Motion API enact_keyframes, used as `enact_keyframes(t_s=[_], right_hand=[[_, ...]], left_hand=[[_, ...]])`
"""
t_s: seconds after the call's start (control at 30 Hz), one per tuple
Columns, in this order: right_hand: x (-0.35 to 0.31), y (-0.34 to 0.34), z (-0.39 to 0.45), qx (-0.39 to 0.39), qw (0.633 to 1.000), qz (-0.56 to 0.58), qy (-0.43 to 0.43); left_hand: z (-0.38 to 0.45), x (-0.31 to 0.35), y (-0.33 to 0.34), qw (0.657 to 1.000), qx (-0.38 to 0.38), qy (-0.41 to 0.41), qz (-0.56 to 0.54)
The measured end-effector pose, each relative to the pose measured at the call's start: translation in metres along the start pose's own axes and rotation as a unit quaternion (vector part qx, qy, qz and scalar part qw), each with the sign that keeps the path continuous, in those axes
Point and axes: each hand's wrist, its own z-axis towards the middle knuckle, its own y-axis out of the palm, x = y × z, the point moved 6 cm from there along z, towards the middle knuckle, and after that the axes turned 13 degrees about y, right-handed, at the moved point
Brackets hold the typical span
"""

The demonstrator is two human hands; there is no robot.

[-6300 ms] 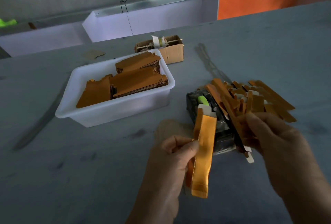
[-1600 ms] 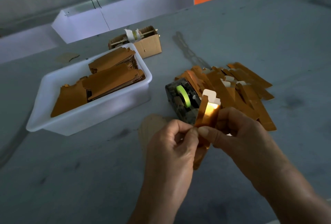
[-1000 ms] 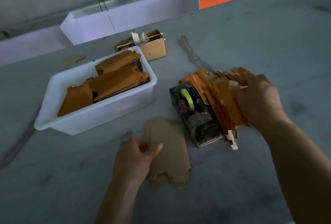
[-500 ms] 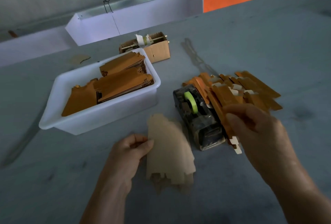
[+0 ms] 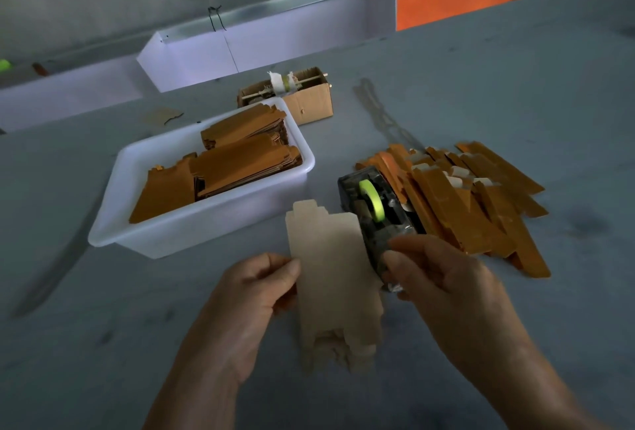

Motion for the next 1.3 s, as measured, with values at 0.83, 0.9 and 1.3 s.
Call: enact_keyframes(t_s=[0.83, 0.9, 1.3], right_hand=[[0.016, 0.018, -0.005, -0.061, 0.995, 0.072, 0.043], [0.010, 0.013, -0.009, -0.015, 0.999, 0.039, 0.017], [0.002, 0.028, -0.018, -0.149, 0.974, 0.171, 0.008]], left_hand=[[-0.010, 0.011, 0.041, 0.998, 0.035, 0.057, -0.019], [-0.010, 0.011, 0.042, 0.997, 0.049, 0.061, -0.004], [-0.017, 0.021, 0.059, 0.994, -0.066, 0.074, -0.054]])
